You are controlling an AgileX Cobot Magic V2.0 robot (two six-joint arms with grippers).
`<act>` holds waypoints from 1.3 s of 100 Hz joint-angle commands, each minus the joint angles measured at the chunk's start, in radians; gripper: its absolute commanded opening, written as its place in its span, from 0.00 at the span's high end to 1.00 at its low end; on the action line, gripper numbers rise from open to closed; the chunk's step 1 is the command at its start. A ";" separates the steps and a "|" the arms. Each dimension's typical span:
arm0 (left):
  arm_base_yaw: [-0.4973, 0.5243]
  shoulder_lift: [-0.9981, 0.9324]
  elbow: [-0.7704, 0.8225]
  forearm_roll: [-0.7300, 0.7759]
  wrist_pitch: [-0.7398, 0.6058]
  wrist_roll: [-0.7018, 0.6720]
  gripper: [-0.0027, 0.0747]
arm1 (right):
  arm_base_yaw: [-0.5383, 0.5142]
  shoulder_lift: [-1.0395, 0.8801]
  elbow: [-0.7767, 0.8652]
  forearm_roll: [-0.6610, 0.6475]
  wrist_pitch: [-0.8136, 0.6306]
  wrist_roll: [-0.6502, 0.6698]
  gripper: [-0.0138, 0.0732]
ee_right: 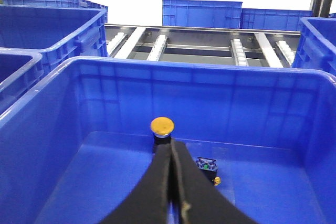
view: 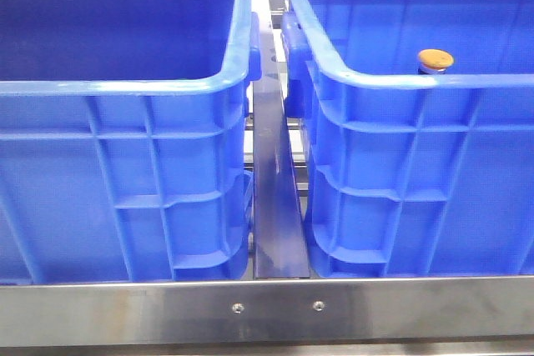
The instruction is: Pick red and yellow buttons and place in box
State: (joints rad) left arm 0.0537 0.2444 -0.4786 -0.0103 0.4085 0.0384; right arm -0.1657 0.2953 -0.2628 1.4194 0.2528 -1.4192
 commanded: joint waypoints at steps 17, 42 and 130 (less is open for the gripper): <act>0.002 0.011 -0.026 0.000 -0.076 -0.009 0.99 | 0.001 0.007 -0.024 0.024 -0.002 -0.001 0.92; 0.002 -0.003 0.060 0.016 -0.175 -0.009 0.99 | 0.001 0.007 -0.024 0.024 -0.002 -0.001 0.92; -0.065 -0.284 0.523 0.038 -0.408 -0.115 0.99 | 0.001 0.007 -0.020 0.024 0.018 -0.001 0.92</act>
State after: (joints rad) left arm -0.0084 -0.0041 -0.0021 0.0258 0.0833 -0.0639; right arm -0.1657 0.2953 -0.2605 1.4194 0.2683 -1.4170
